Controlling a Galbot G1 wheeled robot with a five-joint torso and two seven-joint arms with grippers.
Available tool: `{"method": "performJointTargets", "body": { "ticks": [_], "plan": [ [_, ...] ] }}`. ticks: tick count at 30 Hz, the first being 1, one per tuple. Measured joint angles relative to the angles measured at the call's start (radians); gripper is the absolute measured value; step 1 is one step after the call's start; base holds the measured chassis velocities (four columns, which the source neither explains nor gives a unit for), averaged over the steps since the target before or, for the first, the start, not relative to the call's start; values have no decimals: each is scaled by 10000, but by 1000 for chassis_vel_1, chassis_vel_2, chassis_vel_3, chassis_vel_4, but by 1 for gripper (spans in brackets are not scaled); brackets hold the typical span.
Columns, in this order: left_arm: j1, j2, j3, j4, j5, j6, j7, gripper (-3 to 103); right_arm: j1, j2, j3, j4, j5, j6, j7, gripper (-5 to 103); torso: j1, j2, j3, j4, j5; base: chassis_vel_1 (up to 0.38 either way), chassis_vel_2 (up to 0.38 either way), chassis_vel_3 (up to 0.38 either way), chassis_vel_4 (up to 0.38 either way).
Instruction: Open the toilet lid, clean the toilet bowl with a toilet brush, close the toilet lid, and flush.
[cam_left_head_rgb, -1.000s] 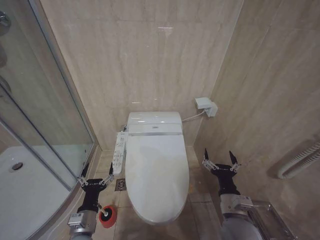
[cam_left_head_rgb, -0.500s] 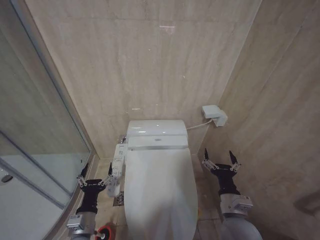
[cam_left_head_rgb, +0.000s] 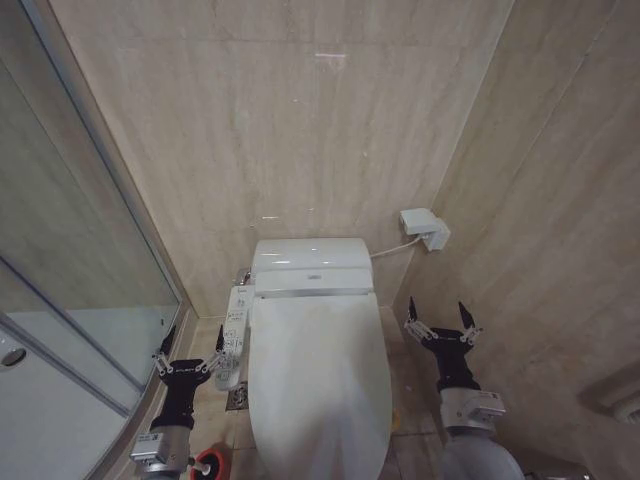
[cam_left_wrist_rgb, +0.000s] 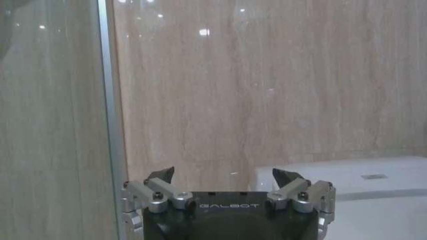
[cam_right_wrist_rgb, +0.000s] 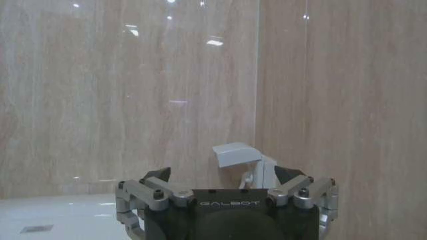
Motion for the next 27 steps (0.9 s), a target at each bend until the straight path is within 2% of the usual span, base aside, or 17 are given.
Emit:
{"method": "performJointTargets", "body": {
  "ticks": [10, 24, 27],
  "plan": [
    [-74, -6, 19, 16, 6, -17, 2, 99, 11, 0, 0, 0, 0, 0, 0, 100, 9, -3, 3, 0, 0, -56, 56, 72, -56],
    [-238, -62, 80, 214, 30, -20, 6, 99, 2, 0, 0, 0, 0, 0, 0, 100, 0, -2, 0, 0, 0, -4, 1, 1, -3],
    [-287, -53, 80, 248, 29, -18, 9, 102, 0, 0, 0, 0, 0, 0, 0, 100, -1, -1, 0, 0, 0, -54, 58, 46, -51]
  ]
}}
